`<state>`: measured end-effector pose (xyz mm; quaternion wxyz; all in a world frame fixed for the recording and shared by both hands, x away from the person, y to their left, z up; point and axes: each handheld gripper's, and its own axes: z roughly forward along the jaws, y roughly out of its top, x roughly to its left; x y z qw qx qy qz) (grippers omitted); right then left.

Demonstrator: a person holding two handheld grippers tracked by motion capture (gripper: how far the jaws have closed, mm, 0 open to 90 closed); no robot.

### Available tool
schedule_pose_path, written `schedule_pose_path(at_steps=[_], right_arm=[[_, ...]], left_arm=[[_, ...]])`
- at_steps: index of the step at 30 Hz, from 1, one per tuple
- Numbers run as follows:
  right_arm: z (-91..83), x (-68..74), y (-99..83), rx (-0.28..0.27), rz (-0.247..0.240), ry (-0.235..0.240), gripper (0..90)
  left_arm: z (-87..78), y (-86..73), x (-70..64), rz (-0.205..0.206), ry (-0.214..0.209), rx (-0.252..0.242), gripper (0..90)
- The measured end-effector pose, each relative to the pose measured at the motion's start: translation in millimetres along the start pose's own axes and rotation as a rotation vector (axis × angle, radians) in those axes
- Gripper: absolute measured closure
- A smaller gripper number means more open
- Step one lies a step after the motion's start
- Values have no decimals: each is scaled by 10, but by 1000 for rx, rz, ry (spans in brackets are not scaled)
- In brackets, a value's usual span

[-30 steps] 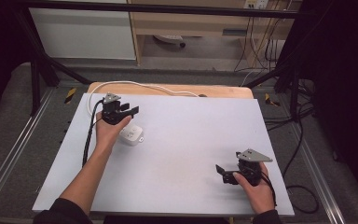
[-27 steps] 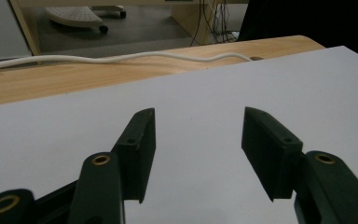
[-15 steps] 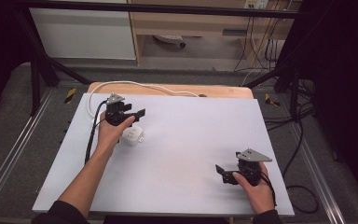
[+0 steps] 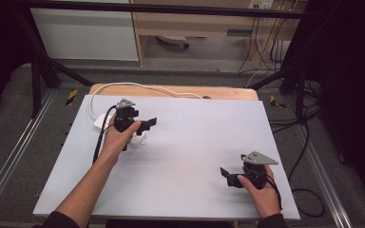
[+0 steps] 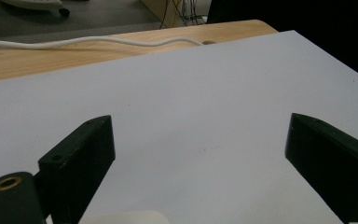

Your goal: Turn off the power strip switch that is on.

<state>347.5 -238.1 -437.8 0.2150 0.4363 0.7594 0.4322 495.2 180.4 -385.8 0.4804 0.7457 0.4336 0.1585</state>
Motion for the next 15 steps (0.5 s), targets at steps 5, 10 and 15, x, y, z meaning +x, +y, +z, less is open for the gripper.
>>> schedule_pose_path(at_steps=[5,10,15], right_arm=[[2,-3,5,-2,2,-2,28],[14,-3,0,4,9,-3,28],[11,5,3,6,2,-7,28]], left_arm=[[-83,-7,-60,-1,-10,-15,84],[-159,-31,-145,4,-31,-25,89],[-234,-76,-227,28,-45,-28,80]])
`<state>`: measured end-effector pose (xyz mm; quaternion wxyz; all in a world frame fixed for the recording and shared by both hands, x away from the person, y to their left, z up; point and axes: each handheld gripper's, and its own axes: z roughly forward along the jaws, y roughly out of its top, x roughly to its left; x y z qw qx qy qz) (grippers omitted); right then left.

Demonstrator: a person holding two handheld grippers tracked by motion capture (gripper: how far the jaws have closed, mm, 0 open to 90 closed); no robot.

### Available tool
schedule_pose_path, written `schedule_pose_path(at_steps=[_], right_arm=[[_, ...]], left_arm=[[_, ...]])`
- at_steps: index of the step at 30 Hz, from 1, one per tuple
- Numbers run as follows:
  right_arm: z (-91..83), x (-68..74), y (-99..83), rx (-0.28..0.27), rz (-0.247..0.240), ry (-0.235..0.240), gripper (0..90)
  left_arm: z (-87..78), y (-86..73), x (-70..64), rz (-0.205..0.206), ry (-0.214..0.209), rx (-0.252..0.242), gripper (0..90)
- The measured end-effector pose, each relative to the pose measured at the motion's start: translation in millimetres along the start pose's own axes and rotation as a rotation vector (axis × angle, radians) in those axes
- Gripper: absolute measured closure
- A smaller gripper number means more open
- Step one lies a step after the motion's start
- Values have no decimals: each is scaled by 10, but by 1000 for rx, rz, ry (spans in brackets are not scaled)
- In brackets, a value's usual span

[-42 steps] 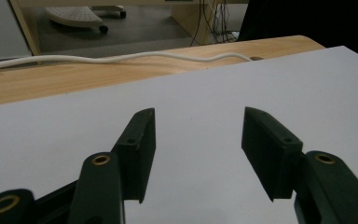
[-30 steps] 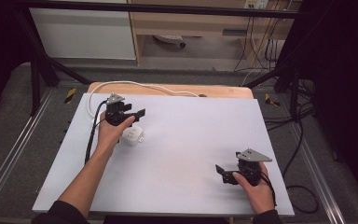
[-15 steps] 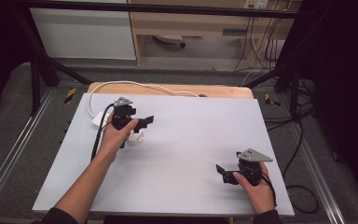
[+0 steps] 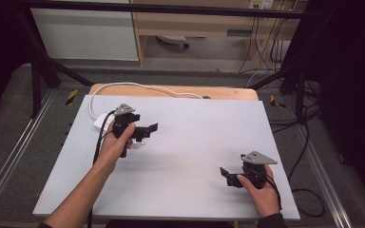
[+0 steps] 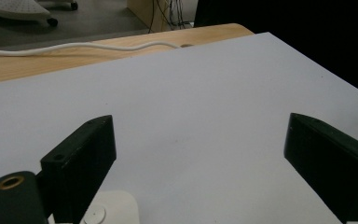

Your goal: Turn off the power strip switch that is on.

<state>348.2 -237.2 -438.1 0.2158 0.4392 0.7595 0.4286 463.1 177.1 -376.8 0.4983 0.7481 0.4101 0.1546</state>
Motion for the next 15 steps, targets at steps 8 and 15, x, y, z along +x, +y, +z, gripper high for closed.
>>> schedule_pose_path(at_steps=[8,15], right_arm=[[8,-12,-10,7,-2,-2,29],[2,-7,-10,7,-4,-4,26]], left_arm=[[-140,-22,-61,28,9,-17,53],[-263,-85,-59,5,14,-30,53]])
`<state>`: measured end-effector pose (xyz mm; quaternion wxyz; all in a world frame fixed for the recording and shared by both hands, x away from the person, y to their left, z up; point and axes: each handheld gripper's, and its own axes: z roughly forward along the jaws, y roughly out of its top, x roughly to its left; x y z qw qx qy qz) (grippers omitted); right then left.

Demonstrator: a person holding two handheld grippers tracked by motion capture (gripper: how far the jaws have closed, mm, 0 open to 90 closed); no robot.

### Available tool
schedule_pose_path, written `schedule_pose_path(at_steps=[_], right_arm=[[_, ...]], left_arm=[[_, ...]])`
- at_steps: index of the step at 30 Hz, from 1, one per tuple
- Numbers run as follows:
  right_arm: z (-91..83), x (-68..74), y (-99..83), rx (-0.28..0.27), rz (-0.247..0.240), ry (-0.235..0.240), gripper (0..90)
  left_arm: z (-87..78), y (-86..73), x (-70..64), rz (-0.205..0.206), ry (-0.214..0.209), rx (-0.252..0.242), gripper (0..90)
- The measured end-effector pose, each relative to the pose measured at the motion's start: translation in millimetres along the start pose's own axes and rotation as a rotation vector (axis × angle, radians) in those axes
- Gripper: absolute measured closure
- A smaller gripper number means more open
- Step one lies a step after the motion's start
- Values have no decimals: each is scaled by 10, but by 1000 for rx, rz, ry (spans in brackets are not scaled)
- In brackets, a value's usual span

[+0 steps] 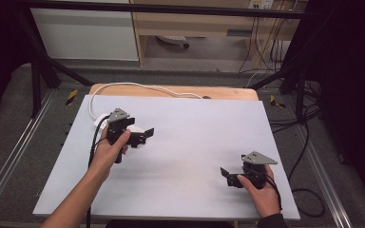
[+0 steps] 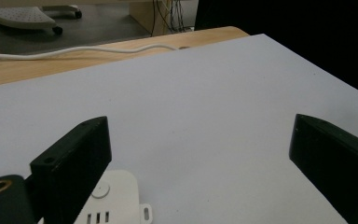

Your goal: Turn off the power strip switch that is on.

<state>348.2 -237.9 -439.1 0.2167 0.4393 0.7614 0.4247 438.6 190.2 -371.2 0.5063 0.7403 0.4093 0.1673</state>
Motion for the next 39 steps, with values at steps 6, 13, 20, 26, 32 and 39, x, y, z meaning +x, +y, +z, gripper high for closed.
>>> schedule_pose_path(at_steps=[6,13,20,26,32,39], right_arm=[[22,14,-3,9,-2,7,28],[20,17,1,9,-7,3,31],[27,33,-6,15,-6,8,30],[31,16,-8,16,-2,7,29],[24,35,-1,15,-5,11,34],[22,20,-4,13,0,12,35]], left_arm=[[-123,-49,26,-9,1,-9,54],[-317,-77,74,-4,8,-28,54],[-478,-119,126,-6,42,-47,54],[-626,-185,170,-7,49,-51,53],[-777,-281,209,-17,64,-52,53],[-970,-380,241,-22,87,-58,53]])
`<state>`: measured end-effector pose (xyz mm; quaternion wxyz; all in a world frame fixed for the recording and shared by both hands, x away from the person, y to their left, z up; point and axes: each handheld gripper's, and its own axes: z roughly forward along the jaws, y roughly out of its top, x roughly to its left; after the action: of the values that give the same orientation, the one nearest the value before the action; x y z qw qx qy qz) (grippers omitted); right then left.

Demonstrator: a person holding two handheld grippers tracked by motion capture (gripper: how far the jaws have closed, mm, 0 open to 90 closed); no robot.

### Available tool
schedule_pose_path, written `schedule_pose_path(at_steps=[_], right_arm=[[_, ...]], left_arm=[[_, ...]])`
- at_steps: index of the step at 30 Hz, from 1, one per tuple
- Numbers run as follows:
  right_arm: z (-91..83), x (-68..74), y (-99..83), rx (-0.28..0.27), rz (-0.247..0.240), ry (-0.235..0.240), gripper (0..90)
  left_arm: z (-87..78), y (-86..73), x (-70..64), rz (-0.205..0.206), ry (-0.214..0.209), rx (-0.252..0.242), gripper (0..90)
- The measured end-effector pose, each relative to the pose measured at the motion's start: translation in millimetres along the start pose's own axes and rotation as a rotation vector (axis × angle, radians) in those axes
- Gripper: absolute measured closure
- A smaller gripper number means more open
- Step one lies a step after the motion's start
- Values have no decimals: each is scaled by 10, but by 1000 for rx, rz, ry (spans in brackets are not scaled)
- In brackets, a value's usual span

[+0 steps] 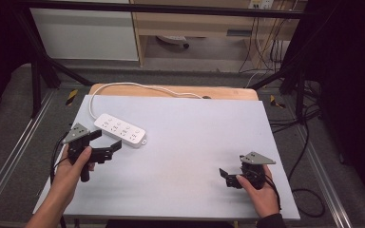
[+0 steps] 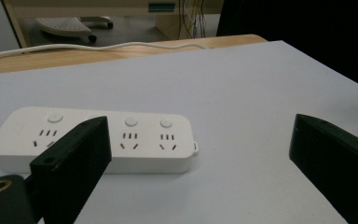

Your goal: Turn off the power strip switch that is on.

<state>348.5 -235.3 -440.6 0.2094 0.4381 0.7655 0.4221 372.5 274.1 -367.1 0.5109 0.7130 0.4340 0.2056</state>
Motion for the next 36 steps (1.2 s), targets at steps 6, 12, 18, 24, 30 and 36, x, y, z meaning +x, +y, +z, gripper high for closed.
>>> schedule_pose_path(at_steps=[6,12,18,24,30,36], right_arm=[[1,13,-9,6,1,-4,37],[18,29,-2,7,-2,8,40],[16,22,-6,9,-11,4,39],[9,14,-10,9,0,-3,38],[7,8,-12,9,3,-1,36],[4,-4,-21,6,11,-10,35]], left_arm=[[-148,-92,17,-8,0,-1,54],[-235,-230,-11,-2,-10,-4,58],[-325,-343,35,-13,0,-5,59],[-430,-397,80,-18,16,-26,60],[-518,-477,135,-46,31,-51,60],[-470,-658,26,-22,20,-6,68]])
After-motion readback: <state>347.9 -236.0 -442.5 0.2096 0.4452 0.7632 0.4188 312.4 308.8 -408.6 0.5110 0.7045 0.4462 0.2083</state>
